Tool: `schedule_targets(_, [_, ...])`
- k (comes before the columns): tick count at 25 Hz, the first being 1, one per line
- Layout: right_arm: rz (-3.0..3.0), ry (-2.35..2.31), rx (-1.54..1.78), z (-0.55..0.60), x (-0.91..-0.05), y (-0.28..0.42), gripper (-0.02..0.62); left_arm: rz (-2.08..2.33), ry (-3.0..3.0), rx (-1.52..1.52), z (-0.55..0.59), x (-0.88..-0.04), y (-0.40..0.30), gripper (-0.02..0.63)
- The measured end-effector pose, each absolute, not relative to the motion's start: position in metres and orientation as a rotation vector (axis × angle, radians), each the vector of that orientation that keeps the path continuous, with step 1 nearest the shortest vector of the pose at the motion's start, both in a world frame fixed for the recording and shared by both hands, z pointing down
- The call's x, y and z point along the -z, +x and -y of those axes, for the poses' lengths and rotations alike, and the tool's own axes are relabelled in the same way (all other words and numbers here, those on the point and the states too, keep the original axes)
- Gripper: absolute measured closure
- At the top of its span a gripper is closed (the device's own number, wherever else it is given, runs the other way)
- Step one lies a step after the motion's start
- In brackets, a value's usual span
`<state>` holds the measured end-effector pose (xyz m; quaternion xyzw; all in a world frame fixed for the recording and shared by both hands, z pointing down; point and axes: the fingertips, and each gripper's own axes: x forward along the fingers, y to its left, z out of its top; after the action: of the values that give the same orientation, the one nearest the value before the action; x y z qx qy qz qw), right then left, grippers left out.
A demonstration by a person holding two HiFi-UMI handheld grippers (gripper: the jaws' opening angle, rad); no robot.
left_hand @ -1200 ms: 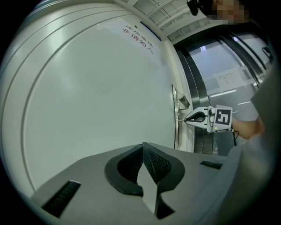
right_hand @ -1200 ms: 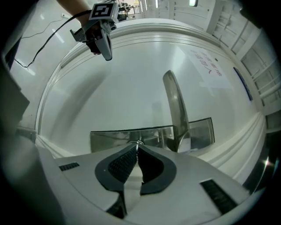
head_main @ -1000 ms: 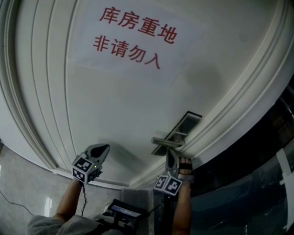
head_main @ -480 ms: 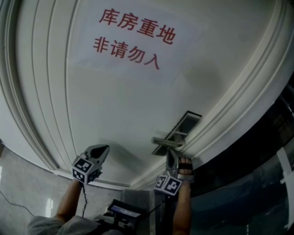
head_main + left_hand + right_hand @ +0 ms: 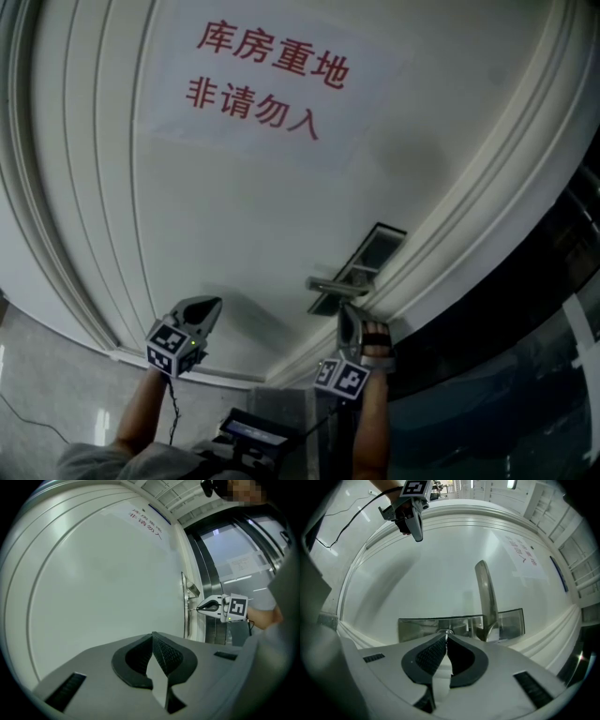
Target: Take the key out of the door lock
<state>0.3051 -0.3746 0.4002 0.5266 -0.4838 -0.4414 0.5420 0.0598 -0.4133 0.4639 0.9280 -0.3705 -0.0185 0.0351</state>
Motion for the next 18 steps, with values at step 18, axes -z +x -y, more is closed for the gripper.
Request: schedule_targets(18, [1.157,1.261,1.063,0.3707,-0.3993,0.3034,0.575,1.159,2.846,0.049,0.4047,-0.465,0.0541,0.598])
